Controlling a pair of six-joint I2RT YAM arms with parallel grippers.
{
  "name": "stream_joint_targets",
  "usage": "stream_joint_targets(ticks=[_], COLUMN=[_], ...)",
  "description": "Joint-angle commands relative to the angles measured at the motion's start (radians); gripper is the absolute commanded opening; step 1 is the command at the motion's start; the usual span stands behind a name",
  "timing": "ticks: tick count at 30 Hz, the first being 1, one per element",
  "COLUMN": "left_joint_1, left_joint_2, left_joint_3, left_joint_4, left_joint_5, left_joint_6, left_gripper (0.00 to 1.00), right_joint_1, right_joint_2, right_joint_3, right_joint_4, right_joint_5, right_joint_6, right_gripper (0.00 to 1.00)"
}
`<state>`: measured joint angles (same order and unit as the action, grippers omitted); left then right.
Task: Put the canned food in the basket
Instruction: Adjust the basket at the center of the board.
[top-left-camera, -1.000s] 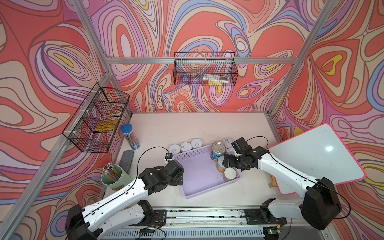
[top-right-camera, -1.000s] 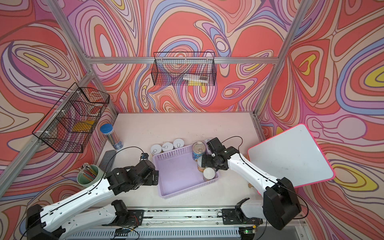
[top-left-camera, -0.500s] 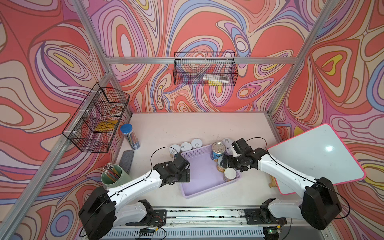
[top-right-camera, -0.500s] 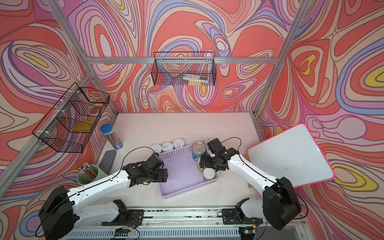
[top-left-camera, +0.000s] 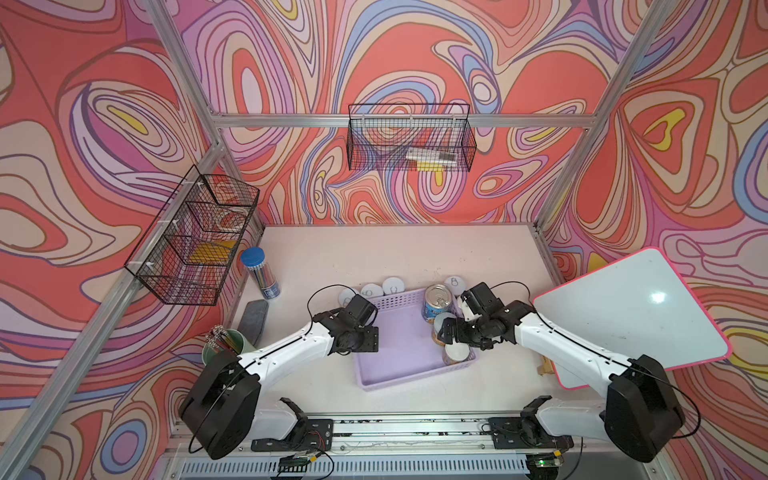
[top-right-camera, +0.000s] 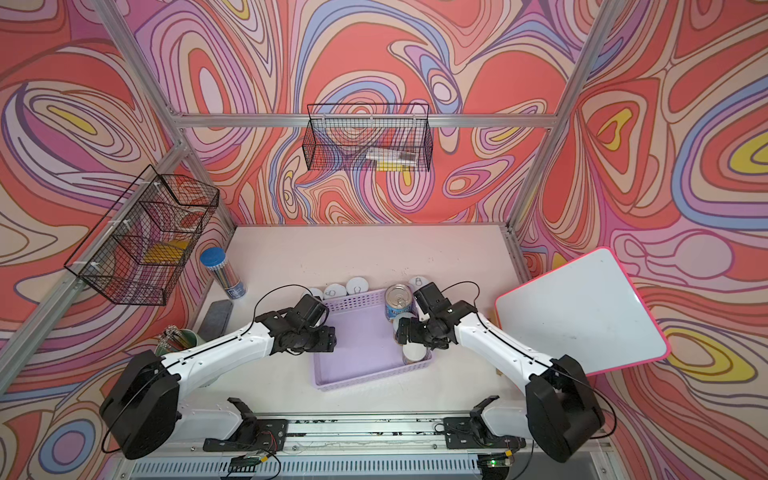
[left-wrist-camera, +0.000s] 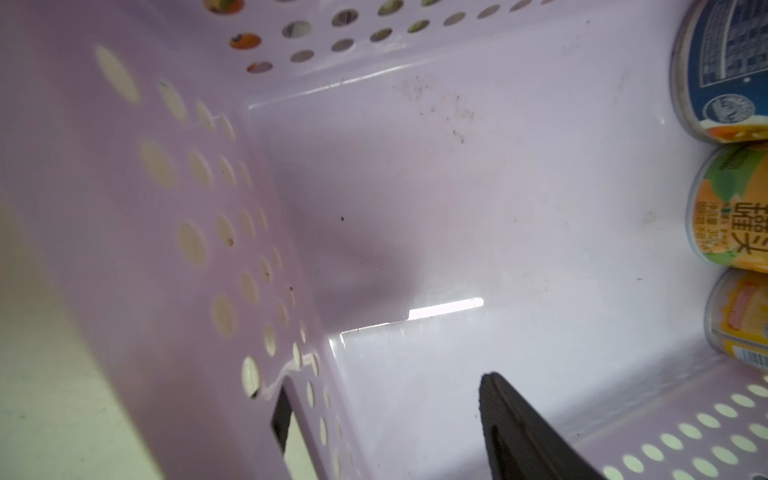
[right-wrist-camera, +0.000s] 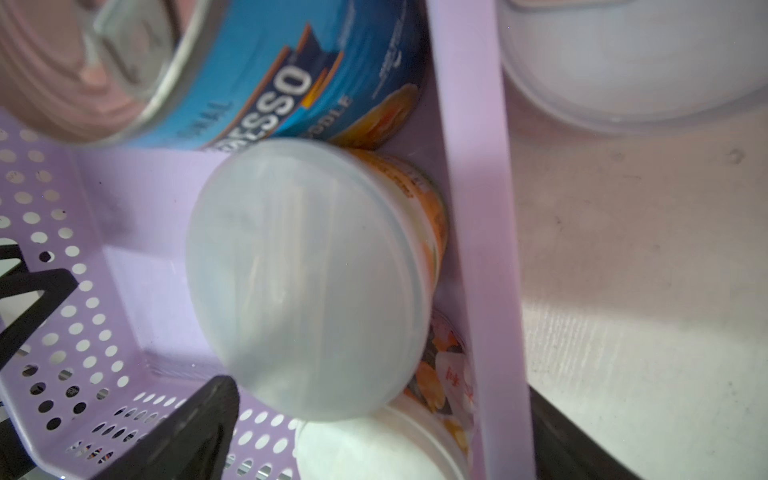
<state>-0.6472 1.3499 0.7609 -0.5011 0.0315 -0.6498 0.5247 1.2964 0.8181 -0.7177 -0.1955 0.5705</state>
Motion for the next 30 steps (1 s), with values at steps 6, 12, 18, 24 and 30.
stream_joint_targets(ticks=[6, 12, 18, 24, 30], left_joint_1=[0.0, 0.0, 0.001, 0.014, 0.084], left_joint_2=[-0.044, -0.144, -0.263, -0.199, -0.082], left_joint_3=[0.019, 0.04, 0.12, 0.242, 0.308], left_joint_4=[-0.024, -0.142, -0.263, -0.34, -0.29], left_joint_5=[-0.055, -0.156, -0.266, -0.347, -0.263], left_joint_6=[0.013, 0.012, 0.055, 0.118, 0.155], left_gripper=[0.99, 0.99, 0.99, 0.98, 0.97], right_joint_1=[0.031, 0.031, 0.031, 0.031, 0.031], right_joint_2=[-0.045, -0.088, -0.177, -0.208, -0.117], right_joint_3=[0.001, 0.029, 0.085, 0.142, 0.237], right_joint_4=[-0.07, -0.099, -0.093, -0.08, -0.028], right_joint_5=[0.066, 0.204, 0.251, 0.336, 0.253], right_joint_6=[0.065, 0.063, 0.01, -0.063, -0.124], right_gripper=[0.98, 0.98, 0.98, 0.98, 0.98])
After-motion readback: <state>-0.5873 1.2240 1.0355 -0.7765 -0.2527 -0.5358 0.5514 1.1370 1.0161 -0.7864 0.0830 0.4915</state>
